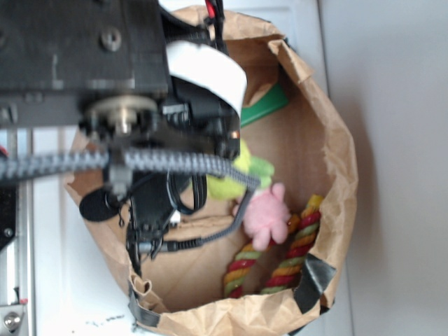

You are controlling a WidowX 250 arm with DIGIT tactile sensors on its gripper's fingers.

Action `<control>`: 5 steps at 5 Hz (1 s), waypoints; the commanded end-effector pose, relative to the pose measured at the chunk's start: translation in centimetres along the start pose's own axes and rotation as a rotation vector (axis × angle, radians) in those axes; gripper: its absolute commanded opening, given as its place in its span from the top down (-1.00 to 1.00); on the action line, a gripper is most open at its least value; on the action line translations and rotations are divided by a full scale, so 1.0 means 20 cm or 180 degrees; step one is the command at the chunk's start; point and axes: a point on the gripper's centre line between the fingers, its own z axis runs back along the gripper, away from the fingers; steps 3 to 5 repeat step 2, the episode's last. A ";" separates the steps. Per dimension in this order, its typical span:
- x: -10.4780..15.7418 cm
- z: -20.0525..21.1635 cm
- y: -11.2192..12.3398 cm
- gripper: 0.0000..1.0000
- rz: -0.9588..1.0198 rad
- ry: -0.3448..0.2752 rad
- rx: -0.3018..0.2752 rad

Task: Grab the green animal.

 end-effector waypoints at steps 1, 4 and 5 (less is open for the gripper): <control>-0.02 0.14 -0.01 1.00 0.0087 -0.0285 0.0088; -0.04 0.13 -0.03 1.00 0.0026 -0.0326 0.0114; -0.04 0.13 -0.03 1.00 0.0026 -0.0326 0.0114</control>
